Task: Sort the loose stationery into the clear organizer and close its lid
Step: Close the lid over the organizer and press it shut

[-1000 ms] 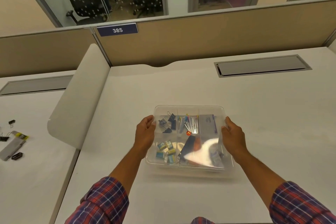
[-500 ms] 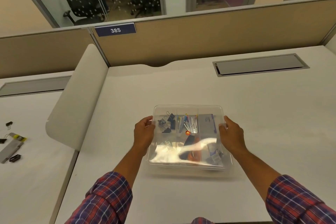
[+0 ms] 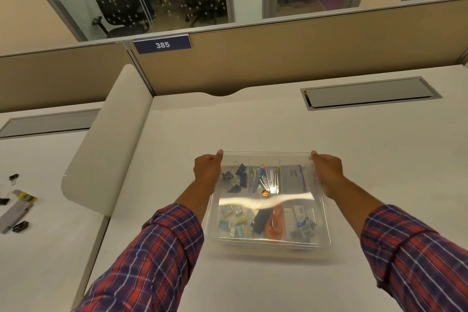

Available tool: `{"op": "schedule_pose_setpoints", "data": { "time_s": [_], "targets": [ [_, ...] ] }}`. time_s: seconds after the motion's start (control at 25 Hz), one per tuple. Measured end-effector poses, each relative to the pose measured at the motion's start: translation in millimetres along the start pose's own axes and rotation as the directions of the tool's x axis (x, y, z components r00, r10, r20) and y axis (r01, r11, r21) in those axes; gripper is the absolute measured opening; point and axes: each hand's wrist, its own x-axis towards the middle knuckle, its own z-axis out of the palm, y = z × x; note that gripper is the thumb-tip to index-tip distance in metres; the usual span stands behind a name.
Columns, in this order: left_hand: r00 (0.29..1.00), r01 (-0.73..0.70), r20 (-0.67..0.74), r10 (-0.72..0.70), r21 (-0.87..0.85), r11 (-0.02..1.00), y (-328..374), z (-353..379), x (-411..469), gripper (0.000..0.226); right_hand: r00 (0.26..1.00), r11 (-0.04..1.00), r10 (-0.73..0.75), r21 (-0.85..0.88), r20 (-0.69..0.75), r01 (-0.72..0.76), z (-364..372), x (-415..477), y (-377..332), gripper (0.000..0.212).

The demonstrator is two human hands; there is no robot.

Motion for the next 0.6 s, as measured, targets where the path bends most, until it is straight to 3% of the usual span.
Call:
{"op": "schedule_pose_setpoints", "data": {
  "time_s": [0.12, 0.28, 0.4, 0.6],
  "targets": [
    [0.997, 0.069, 0.033, -0.065, -0.132, 0.989, -1.4, 2.2, 9.3, 0.027, 0.999, 0.995, 0.030, 0.094, 0.016, -0.031, 1.0, 4.5, -2.7, 0.030],
    [0.984, 0.178, 0.039, -0.174, -0.297, 0.938, -1.4, 5.8, 10.1, 0.034, 0.996, 0.982, 0.093, 0.164, -0.013, -0.089, 3.9, 9.1, -4.6, 0.031],
    [0.975, 0.222, 0.045, -0.220, -0.339, 0.914, -3.6, 9.1, 12.4, 0.021, 0.992, 0.976, 0.123, 0.183, -0.023, -0.117, 6.8, 13.3, -4.7, 0.031],
    [0.997, 0.077, -0.003, -0.080, -0.231, 0.970, -9.9, 10.0, 7.6, 0.020, 0.995, 0.980, 0.102, 0.173, -0.010, -0.098, 4.8, 14.1, -3.0, 0.032]
  ]
}}
